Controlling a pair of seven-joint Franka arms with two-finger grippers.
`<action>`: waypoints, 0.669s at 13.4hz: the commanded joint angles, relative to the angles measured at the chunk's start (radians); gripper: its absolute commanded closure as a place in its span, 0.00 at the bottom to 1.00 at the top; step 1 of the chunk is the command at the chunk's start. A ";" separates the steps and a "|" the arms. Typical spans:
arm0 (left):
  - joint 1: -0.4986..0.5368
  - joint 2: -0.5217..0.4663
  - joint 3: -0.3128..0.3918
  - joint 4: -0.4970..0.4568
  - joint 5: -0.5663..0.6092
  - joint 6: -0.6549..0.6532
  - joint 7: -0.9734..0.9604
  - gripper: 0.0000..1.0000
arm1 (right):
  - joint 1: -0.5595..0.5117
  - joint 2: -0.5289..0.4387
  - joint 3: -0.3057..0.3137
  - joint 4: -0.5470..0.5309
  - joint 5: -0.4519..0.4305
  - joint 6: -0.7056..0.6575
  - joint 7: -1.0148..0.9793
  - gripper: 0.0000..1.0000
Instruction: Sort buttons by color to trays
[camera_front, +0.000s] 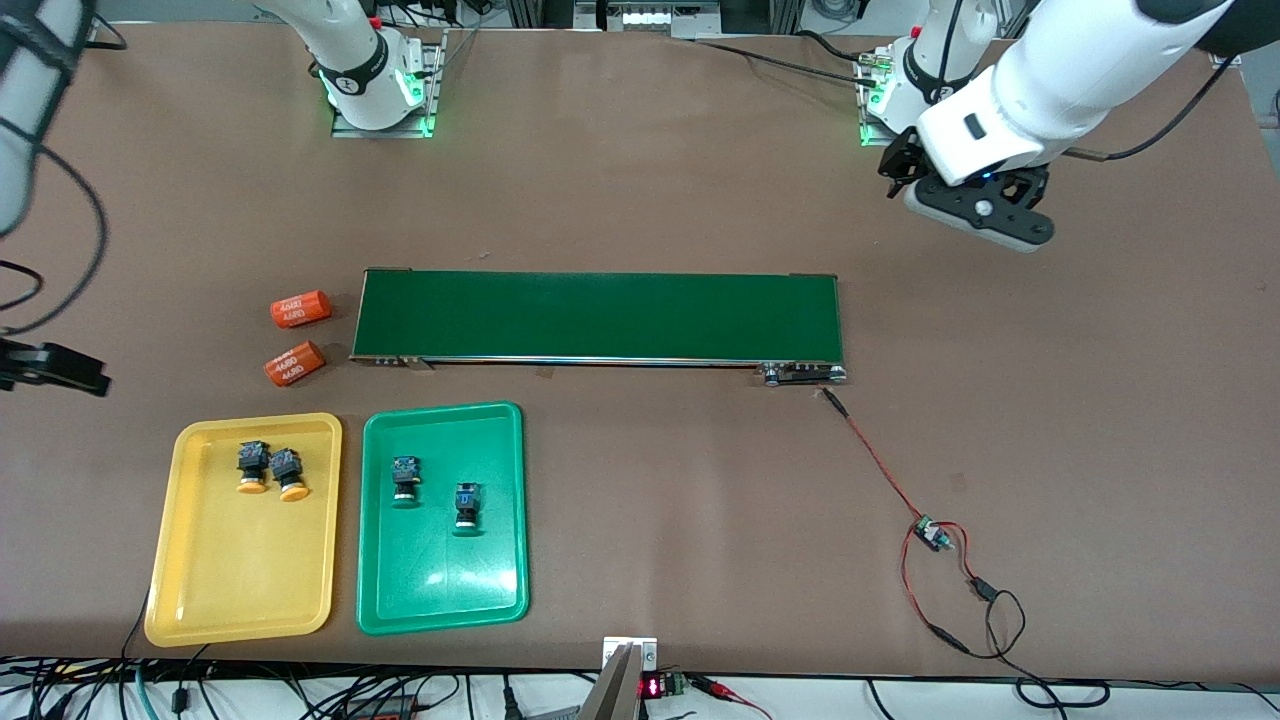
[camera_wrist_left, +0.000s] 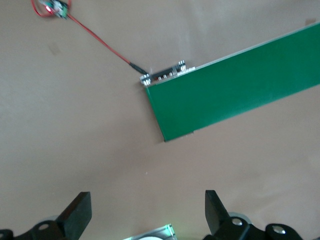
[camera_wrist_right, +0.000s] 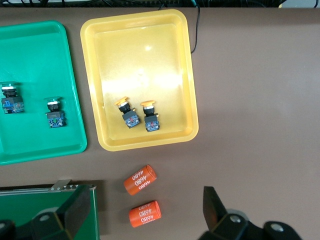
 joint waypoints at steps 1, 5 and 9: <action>0.011 0.043 0.000 0.075 0.007 0.013 -0.003 0.00 | -0.185 -0.120 0.273 -0.066 -0.105 -0.009 0.005 0.00; 0.016 0.069 0.001 0.071 0.119 0.054 -0.009 0.00 | -0.325 -0.195 0.517 -0.095 -0.209 -0.066 0.189 0.00; 0.026 0.066 0.001 0.074 0.123 0.050 -0.101 0.00 | -0.328 -0.252 0.524 -0.169 -0.225 -0.073 0.188 0.00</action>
